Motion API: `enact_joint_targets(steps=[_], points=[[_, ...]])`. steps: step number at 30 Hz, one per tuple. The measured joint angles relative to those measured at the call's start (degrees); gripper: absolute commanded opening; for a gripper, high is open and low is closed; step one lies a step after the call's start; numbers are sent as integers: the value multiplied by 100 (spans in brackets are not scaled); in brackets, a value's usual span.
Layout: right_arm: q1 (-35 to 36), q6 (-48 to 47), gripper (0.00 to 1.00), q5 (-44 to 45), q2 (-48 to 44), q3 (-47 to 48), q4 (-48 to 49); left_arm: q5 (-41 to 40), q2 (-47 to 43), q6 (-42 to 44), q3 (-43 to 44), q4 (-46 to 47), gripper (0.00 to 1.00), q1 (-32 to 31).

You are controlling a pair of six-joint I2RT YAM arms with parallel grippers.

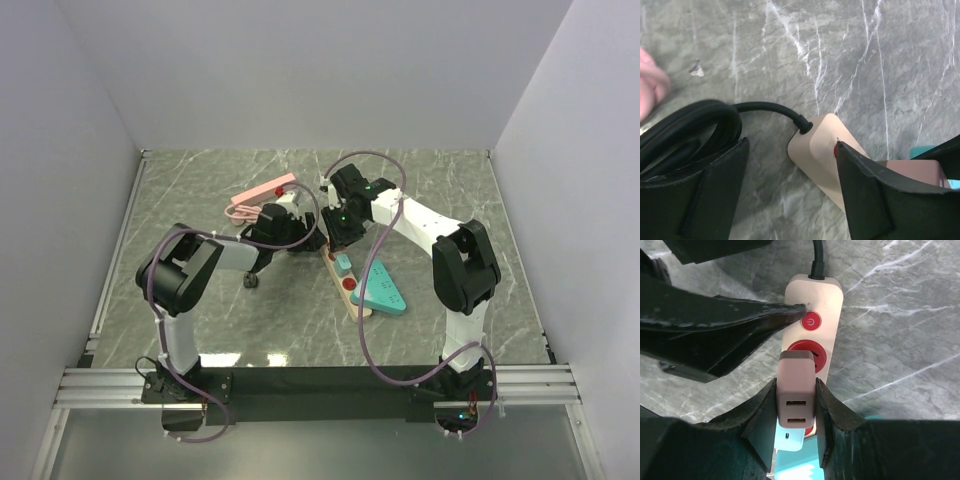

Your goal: Insert the plug

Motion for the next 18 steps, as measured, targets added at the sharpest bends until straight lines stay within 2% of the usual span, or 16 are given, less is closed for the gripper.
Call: enact_joint_targets(steps=[5, 18], points=[[9, 24, 0, 96, 7, 70, -131, -15, 98, -20, 50, 76, 66, -42], [317, 57, 0, 592, 382, 601, -581, 87, 142, -122, -258, 680, 64, -48]])
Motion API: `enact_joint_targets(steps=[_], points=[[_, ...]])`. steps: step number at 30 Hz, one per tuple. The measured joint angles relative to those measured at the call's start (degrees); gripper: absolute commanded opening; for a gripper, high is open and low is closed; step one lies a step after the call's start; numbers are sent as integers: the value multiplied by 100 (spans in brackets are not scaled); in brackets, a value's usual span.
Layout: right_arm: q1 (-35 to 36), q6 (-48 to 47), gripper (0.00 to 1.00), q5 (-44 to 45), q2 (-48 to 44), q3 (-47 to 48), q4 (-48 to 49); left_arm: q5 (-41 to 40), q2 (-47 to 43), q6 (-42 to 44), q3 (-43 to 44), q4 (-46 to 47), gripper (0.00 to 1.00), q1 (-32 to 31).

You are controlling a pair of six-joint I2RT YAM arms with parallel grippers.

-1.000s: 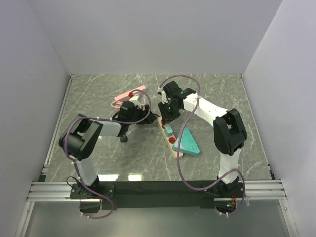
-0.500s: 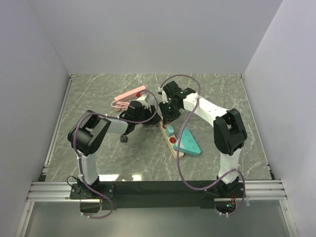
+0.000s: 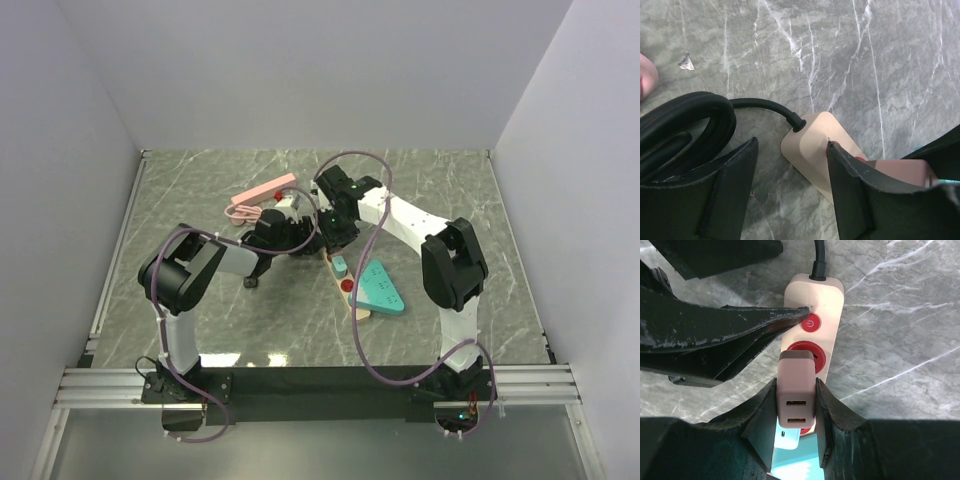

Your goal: Insert the plug

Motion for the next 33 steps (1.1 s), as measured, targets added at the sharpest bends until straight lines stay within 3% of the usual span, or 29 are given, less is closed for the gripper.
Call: enact_joint_targets(steps=[21, 26, 33], points=[[264, 411, 0, 734, 52, 76, -76, 118, 11, -59, -157, 273, 63, 2], [321, 439, 0, 857, 85, 122, -118, 275, 11, -160, -293, 527, 77, 66], [345, 481, 0, 901, 85, 81, -46, 452, -210, -310, -719, 868, 82, 262]])
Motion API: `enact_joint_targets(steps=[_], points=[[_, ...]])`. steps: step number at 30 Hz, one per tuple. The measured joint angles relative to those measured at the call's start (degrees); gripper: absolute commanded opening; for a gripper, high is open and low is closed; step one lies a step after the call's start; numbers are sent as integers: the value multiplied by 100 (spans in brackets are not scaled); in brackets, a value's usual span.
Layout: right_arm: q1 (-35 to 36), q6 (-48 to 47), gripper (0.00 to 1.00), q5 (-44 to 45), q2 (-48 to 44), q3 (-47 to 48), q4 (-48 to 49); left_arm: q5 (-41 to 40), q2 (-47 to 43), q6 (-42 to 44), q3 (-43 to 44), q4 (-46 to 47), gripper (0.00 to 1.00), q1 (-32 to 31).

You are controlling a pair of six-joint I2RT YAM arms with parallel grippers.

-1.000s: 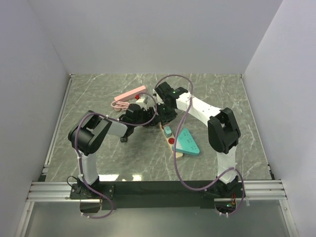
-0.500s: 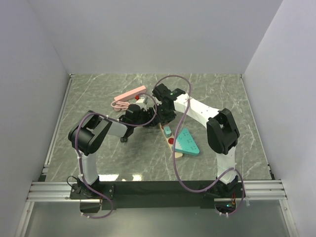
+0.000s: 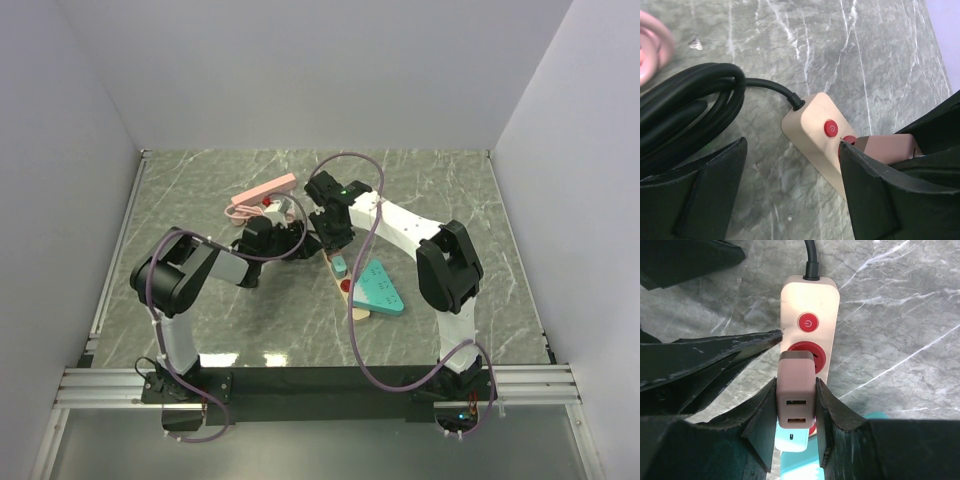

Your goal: Insert the plug

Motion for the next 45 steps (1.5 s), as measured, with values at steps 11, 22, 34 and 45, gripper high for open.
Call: enact_joint_targets(steps=[11, 22, 34, 45], points=[[94, 105, 0, 131, -66, -160, 197, -15, -330, -101, -444, 85, 84, 369], [275, 170, 0, 494, -149, -313, 332, 42, -457, -155, -680, 223, 84, 605], [293, 125, 0, 555, -142, -302, 310, 101, -544, -155, -857, 345, 84, 732], [341, 195, 0, 610, -181, -426, 450, 203, -691, -175, -1023, 341, 84, 857]])
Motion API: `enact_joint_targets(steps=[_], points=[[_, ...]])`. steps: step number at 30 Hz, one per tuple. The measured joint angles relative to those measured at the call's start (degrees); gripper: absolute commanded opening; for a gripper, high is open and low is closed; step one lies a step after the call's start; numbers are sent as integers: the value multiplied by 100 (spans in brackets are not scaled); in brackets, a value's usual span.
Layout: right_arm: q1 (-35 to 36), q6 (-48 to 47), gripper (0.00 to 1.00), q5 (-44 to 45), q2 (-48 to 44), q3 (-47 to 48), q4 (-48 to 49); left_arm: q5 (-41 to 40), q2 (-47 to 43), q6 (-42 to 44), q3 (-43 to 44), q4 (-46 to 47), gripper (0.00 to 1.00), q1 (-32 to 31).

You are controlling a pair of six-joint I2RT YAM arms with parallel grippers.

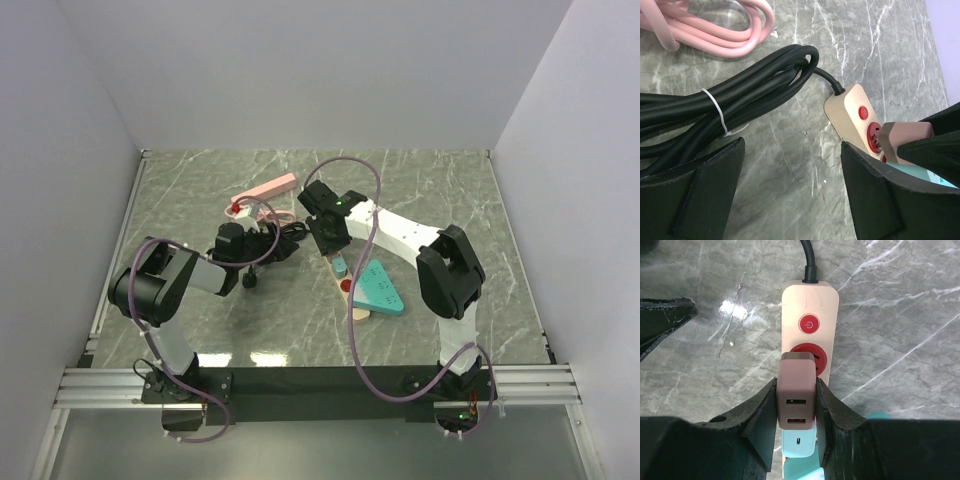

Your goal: Insert the plug

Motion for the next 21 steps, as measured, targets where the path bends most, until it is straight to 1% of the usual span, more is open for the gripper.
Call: enact_joint_targets(steps=[10, 16, 21], points=[[13, 68, 0, 107, -118, -291, 275, 142, 0, -24, -24, 20, 84, 74], [15, 173, 0, 122, -278, -710, 667, 173, -2, -28, -66, 72, 84, 105], [15, 201, 0, 151, -319, -813, 804, 219, -2, -39, -81, 98, 84, 129]])
